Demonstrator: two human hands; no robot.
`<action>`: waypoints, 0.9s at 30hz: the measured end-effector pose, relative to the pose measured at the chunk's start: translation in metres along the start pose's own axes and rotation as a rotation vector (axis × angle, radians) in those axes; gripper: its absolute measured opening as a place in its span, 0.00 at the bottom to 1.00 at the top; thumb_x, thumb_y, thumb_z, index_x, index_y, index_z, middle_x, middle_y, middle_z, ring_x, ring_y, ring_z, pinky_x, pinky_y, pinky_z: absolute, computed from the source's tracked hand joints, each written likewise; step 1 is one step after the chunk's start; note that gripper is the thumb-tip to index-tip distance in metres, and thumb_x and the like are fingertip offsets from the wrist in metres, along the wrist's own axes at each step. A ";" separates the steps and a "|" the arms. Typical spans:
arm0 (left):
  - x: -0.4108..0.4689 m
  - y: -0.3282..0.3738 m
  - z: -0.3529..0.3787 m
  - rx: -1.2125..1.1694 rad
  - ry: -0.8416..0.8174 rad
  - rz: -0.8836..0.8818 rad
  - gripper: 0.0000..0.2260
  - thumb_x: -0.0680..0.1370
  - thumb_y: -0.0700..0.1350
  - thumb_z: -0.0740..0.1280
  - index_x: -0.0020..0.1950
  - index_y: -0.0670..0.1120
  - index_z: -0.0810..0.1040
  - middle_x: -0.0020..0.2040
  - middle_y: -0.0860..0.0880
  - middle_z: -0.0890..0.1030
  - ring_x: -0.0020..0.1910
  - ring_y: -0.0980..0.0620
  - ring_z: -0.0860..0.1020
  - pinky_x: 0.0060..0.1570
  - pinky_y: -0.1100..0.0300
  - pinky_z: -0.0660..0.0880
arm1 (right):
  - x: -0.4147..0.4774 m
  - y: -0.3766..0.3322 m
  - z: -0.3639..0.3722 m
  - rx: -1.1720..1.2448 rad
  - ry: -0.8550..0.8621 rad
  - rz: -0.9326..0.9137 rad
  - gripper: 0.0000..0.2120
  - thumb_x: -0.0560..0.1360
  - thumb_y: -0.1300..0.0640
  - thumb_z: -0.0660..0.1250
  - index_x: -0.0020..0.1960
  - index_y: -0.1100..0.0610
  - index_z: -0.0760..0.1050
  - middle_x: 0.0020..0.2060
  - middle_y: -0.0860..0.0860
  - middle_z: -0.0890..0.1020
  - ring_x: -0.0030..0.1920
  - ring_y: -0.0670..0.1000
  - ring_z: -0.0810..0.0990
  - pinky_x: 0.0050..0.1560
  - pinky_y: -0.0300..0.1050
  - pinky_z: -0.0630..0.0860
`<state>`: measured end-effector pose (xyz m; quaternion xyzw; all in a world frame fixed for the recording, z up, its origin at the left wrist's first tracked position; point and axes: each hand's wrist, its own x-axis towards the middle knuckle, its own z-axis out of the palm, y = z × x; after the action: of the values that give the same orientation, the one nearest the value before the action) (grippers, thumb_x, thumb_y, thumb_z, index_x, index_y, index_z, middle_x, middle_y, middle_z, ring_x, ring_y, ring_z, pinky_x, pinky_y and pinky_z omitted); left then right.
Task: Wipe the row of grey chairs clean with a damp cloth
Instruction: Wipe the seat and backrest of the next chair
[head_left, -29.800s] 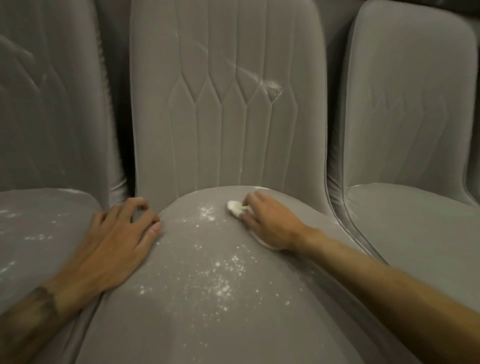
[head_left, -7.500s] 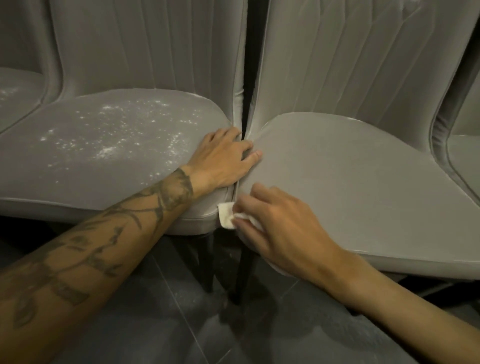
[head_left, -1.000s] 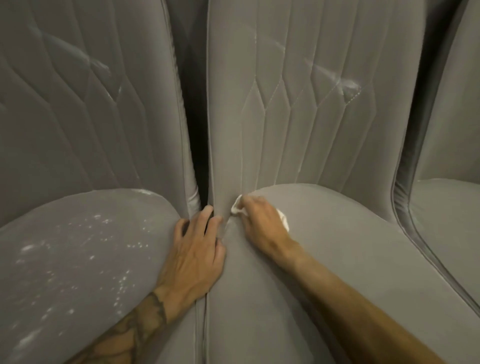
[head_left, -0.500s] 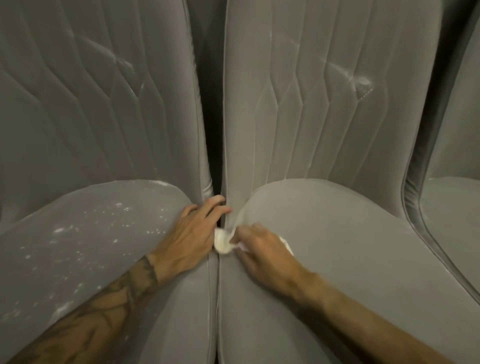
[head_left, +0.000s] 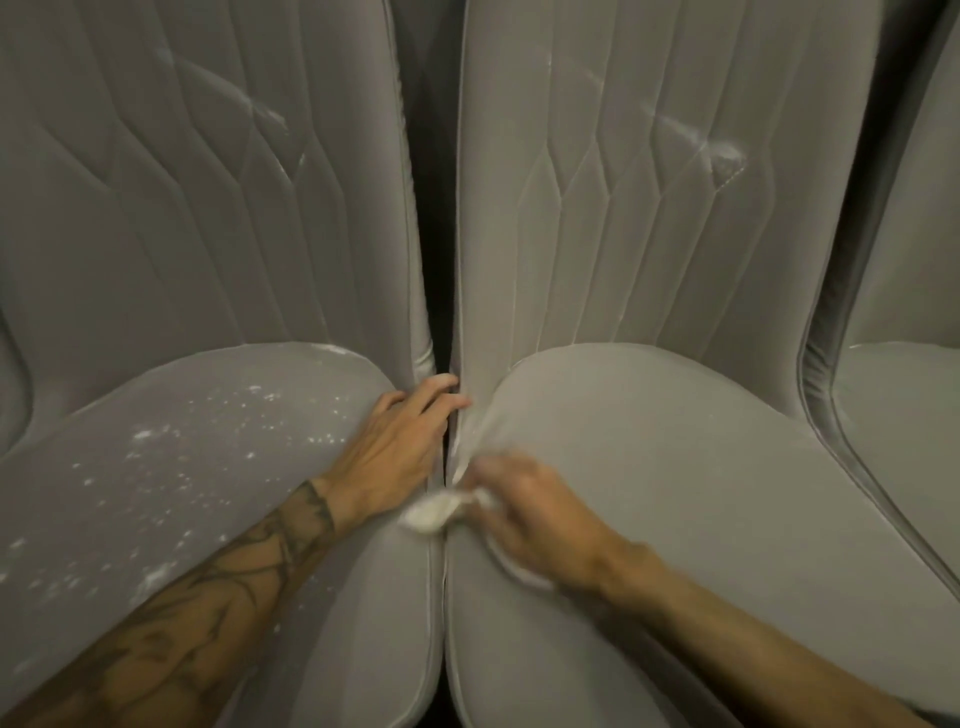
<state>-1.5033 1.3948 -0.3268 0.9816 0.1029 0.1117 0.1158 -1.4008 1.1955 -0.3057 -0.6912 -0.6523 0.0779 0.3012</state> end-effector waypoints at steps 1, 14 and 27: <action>0.000 0.000 0.000 -0.003 -0.001 0.003 0.23 0.83 0.37 0.62 0.78 0.50 0.69 0.79 0.51 0.63 0.72 0.48 0.72 0.73 0.49 0.64 | 0.011 0.010 -0.006 -0.036 0.099 0.108 0.04 0.79 0.61 0.67 0.54 0.57 0.77 0.49 0.53 0.80 0.50 0.54 0.76 0.52 0.43 0.69; -0.003 0.008 0.010 0.006 0.043 -0.083 0.19 0.87 0.50 0.56 0.78 0.51 0.69 0.79 0.52 0.63 0.73 0.51 0.71 0.73 0.49 0.65 | -0.012 -0.008 0.006 -0.194 0.140 0.207 0.07 0.81 0.55 0.64 0.58 0.53 0.73 0.55 0.50 0.75 0.55 0.52 0.71 0.55 0.44 0.69; -0.005 0.009 0.017 0.069 0.066 -0.074 0.25 0.84 0.60 0.49 0.76 0.51 0.70 0.78 0.51 0.65 0.71 0.49 0.73 0.70 0.48 0.67 | -0.065 0.128 -0.115 -0.301 0.561 0.734 0.08 0.79 0.57 0.67 0.55 0.59 0.78 0.51 0.59 0.83 0.53 0.62 0.80 0.52 0.49 0.72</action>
<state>-1.5027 1.3819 -0.3416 0.9762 0.1469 0.1362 0.0827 -1.2427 1.1019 -0.2973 -0.9059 -0.2632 -0.1056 0.3146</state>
